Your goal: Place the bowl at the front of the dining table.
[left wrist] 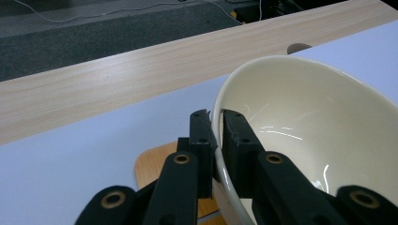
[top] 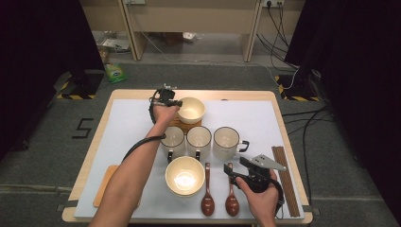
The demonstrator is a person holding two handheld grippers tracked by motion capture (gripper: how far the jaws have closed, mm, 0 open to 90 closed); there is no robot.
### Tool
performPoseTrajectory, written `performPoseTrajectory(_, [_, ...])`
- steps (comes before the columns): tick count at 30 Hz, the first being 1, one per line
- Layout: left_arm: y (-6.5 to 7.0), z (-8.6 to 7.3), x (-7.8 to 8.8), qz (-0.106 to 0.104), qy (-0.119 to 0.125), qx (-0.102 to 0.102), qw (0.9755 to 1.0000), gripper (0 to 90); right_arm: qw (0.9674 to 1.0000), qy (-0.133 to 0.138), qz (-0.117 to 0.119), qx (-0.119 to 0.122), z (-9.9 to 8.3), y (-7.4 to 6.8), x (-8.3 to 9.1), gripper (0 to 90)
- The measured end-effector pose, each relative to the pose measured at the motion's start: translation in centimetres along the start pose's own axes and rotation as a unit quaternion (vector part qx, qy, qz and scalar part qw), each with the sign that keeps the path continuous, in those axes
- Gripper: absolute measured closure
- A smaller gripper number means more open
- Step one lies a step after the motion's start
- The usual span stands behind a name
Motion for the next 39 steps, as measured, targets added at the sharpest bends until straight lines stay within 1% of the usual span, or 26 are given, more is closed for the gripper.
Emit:
performPoseTrajectory(1, [0.0, 0.0, 0.0, -0.001, -0.002, 0.002, 1.0, 82.3, 1.0, 0.0, 0.0, 0.0, 0.0, 0.0, 0.0, 26.9])
performPoseTrajectory(6, [-0.2, -0.2, -0.1, 0.0, -0.004, -0.002, 1.0, 82.3, 1.0, -0.002, -0.002, 0.001, -0.1, 0.1, 0.0, 26.9])
performPoseTrajectory(10, [-0.2, -0.2, -0.1, -0.004, -0.01, -0.001, 0.9999, 82.2, 0.9999, -0.006, -0.013, -0.001, -0.2, 0.3, 0.0, 26.9])
performPoseTrajectory(14, [-0.5, -0.4, -0.1, -0.002, -0.017, -0.003, 0.9999, 80.9, 0.9999, -0.006, -0.015, -0.003, -0.2, 0.4, 0.0, 26.9])
performPoseTrajectory(16, [-0.6, -0.3, -0.1, -0.004, -0.012, 0.001, 0.9999, 79.8, 0.9999, -0.007, -0.015, -0.004, -0.2, 0.4, 0.0, 26.9])
performPoseTrajectory(18, [-0.5, -0.1, 0.0, -0.004, -0.007, -0.004, 1.0, 78.4, 0.9999, -0.007, -0.014, -0.002, -0.2, 0.3, 0.0, 26.9])
performPoseTrajectory(19, [-0.4, 0.1, 0.1, -0.005, -0.003, -0.002, 1.0, 77.1, 0.9999, -0.007, -0.014, -0.001, -0.2, 0.3, -0.1, 26.9])
performPoseTrajectory(24, [-0.6, 0.7, 0.6, 0.003, 0.01, -0.002, 0.9999, 62.2, 0.9998, -0.007, -0.017, 0.0, -0.2, 0.3, 0.0, 26.9])
performPoseTrajectory(27, [-0.9, 0.9, 1.2, -0.002, 0.014, 0.004, 0.9999, 53.1, 0.9998, -0.008, -0.019, -0.001, -0.2, 0.4, 0.1, 26.9])
performPoseTrajectory(31, [-1.0, 1.1, 2.1, -0.005, 0.017, -0.002, 0.9999, 40.8, 0.9997, -0.01, -0.022, -0.001, -0.3, 0.5, 0.0, 26.8])
performPoseTrajectory(33, [-1.1, 1.1, 2.4, -0.007, 0.014, 0.004, 0.9999, 35.4, 0.9996, -0.012, -0.024, -0.001, -0.4, 0.5, 0.0, 26.9])
performPoseTrajectory(34, [-1.2, 1.1, 2.6, -0.006, 0.013, 0.006, 0.9999, 30.6, 0.9996, -0.013, -0.024, 0.0, -0.4, 0.5, -0.1, 26.9])
performPoseTrajectory(35, [-1.2, 1.0, 2.7, -0.006, 0.013, 0.004, 0.9999, 28.4, 0.9996, -0.014, -0.025, 0.001, -0.4, 0.5, -0.1, 26.9])
performPoseTrajectory(39, [-1.4, 0.9, 3.7, -0.01, 0.024, -0.001, 0.9997, 24.0, 0.9995, -0.016, -0.026, 0.002, -0.5, 0.5, -0.2, 26.9])
Point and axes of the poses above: each handheld gripper's, and its own axes: x roughly backward along the jaws, z roughly out of its top, y roughly to its right, the point moved 6 cm from there along -x, roughly forward along the jaws, and after that the axes turned 11 degrees about z, right-handed, at the moved point
